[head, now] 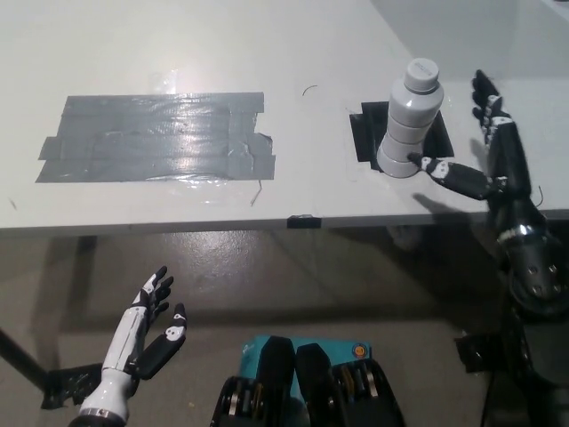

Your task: A white bottle is kept in the middle of the desk infront of the robot and the robot picks it up with its right hand and passes it to a person

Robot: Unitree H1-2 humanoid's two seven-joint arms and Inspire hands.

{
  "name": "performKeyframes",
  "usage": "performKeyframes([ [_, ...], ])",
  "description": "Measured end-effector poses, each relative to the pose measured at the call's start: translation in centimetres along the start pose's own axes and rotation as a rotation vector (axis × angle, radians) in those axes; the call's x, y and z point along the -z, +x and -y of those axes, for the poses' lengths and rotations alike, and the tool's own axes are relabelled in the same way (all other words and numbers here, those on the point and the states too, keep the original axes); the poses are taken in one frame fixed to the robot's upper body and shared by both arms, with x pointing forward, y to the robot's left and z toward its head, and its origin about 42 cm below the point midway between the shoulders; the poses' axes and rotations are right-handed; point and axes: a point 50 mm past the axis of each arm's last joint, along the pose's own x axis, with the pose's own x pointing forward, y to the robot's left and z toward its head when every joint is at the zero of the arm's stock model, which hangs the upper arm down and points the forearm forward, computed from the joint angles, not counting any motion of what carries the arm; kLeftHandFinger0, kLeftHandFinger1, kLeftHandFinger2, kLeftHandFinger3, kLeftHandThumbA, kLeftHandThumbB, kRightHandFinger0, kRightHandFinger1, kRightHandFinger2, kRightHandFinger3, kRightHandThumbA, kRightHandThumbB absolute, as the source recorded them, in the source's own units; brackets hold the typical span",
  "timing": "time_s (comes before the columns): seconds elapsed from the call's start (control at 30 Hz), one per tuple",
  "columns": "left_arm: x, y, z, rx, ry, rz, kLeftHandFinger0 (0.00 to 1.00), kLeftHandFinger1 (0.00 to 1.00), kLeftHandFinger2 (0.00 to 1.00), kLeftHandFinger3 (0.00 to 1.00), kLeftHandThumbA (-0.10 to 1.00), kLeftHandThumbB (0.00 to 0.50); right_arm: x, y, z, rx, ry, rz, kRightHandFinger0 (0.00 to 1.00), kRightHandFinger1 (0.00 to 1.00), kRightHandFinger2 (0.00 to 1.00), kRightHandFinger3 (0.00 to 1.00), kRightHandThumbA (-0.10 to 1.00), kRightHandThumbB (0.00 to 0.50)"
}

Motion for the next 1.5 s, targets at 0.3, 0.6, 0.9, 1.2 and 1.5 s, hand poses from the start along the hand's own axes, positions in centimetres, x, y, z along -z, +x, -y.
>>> performKeyframes([
  [0.3,-0.1,0.1,0.0,0.000,0.000,0.002,1.00,1.00,1.00,1.00,0.35,0.096,1.1,2.1,-1.2,-0.046,-0.006,-0.080,1.00,1.00,1.00,1.00,1.00,0.407],
  [0.6,-0.1,0.1,0.0,0.001,0.000,0.002,1.00,1.00,1.00,1.00,0.37,0.106,2.8,4.2,-2.3,-0.063,0.026,-0.199,1.00,1.00,1.00,1.00,1.00,0.393],
  [0.9,-0.2,0.1,0.0,0.000,0.001,0.007,1.00,1.00,1.00,1.00,0.40,0.117,2.9,7.4,-3.0,-0.048,0.129,-0.320,1.00,1.00,1.00,1.00,0.91,0.436],
  [1.2,-0.7,0.2,0.0,0.002,0.006,0.025,1.00,1.00,1.00,1.00,0.41,0.108,1.0,10.1,-3.5,-0.002,0.253,-0.366,0.03,0.34,0.67,0.52,-0.10,0.227],
  [1.5,-1.5,0.9,-0.1,0.001,0.010,0.051,1.00,1.00,1.00,1.00,0.36,0.087,0.9,9.9,-4.6,-0.025,0.143,-0.359,0.19,0.65,0.88,0.84,-0.10,0.147],
])
